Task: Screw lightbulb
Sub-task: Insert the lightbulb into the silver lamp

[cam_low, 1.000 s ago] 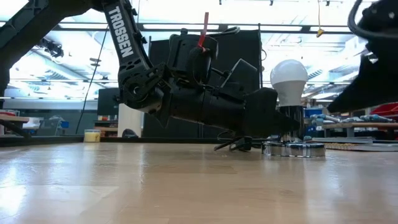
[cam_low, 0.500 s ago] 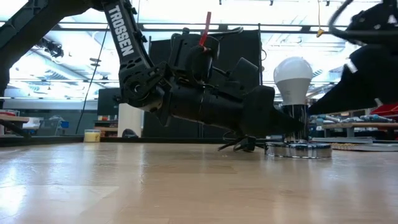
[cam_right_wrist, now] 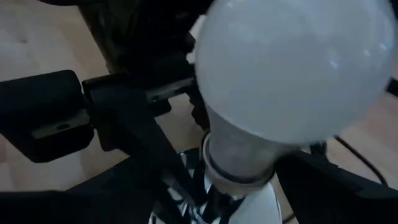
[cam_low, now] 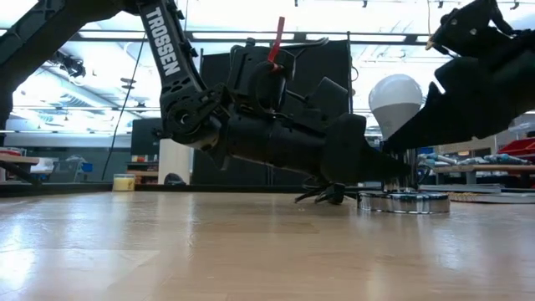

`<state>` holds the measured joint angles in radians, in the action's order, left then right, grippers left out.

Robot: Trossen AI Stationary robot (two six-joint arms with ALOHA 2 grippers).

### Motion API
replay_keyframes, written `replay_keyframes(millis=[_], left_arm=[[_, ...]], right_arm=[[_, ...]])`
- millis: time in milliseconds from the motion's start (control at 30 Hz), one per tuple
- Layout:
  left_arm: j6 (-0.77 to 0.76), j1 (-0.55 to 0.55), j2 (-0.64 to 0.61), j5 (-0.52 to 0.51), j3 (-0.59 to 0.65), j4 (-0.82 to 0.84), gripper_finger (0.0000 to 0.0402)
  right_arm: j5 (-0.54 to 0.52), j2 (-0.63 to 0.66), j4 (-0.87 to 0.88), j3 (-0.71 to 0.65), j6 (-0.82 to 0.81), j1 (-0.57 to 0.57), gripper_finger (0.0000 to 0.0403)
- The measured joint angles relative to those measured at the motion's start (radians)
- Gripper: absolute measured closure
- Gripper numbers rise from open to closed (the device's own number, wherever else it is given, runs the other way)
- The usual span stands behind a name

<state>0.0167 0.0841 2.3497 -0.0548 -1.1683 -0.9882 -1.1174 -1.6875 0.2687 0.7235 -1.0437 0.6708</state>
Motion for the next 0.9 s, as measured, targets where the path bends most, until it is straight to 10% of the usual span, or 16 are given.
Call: replay_keyframes(millis=[900], left_arm=[[-0.085, -0.035, 0.0, -0.083, -0.002, 0.022, 0.0208]], right_arm=[[0.214, 0.004, 0.246, 0.207, -0.099, 0.142, 0.0094]])
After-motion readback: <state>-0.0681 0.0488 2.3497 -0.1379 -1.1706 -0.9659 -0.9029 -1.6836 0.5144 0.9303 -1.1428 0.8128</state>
